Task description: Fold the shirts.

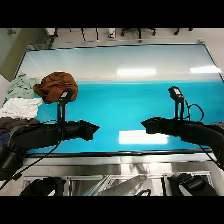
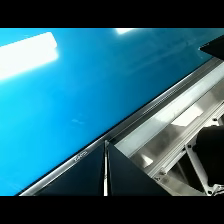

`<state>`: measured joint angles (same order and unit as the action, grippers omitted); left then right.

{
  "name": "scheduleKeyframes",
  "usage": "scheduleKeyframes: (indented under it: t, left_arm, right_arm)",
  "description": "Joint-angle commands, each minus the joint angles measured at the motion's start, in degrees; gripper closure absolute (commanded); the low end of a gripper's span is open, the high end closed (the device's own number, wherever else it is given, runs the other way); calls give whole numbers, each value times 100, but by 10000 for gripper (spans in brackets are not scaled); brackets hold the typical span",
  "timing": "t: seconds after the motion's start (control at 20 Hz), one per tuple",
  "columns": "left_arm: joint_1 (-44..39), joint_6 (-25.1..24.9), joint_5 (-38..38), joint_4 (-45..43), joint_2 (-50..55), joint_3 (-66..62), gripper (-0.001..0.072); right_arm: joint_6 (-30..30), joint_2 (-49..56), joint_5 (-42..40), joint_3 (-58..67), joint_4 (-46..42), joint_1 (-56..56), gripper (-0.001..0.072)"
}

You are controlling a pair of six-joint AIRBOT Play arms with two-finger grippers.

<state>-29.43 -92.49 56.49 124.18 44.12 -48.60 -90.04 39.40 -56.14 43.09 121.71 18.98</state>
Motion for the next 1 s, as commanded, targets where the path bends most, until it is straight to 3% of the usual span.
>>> scheduleKeyframes:
  t: [0.0, 0.3, 0.4, 0.5, 0.55, 0.6, 0.65, 0.75, 0.9, 0.95]
  left_arm:
    - [-4, -2, 2, 0, -2, 2, 693]
    - [-42, -2, -1471, 11, -2, 2, 693]
    - [114, 74, -1847, -398, 4, 0, 694]
    - [1062, 1373, -1781, -1587, 264, -57, 693]
    - [1788, 1554, -1543, -1786, 542, -157, 676]
    - [2422, 1534, -1261, -1753, 813, -269, 413]
    - [2997, 1530, -1082, -1757, 1099, -374, 2]
    - [3825, 1180, -1217, -1759, 1694, -529, 11]
    - [4562, 1137, -1510, -1773, 2750, -907, 11]
    - [4730, 1134, -1484, -1770, 3156, -1086, 11]
  right_arm:
    - [2, 2, 2, -2, 0, 4, 684]
    - [2, 4, 247, -2, 186, 4, 685]
    - [2, 4, 461, -2, 192, 2, 684]
    - [0, 44, 833, -2, 184, 2, 684]
    - [0, 98, 1073, -2, 173, 2, 684]
    - [-2, 146, 1209, -2, 170, 2, 684]
    - [0, 201, 1283, -2, 170, -4, 684]
    - [2, 341, 1464, -2, 175, -7, 684]
    - [7, 671, 1659, -2, 173, -15, 663]
    - [103, 809, 1679, -2, 181, -46, 473]
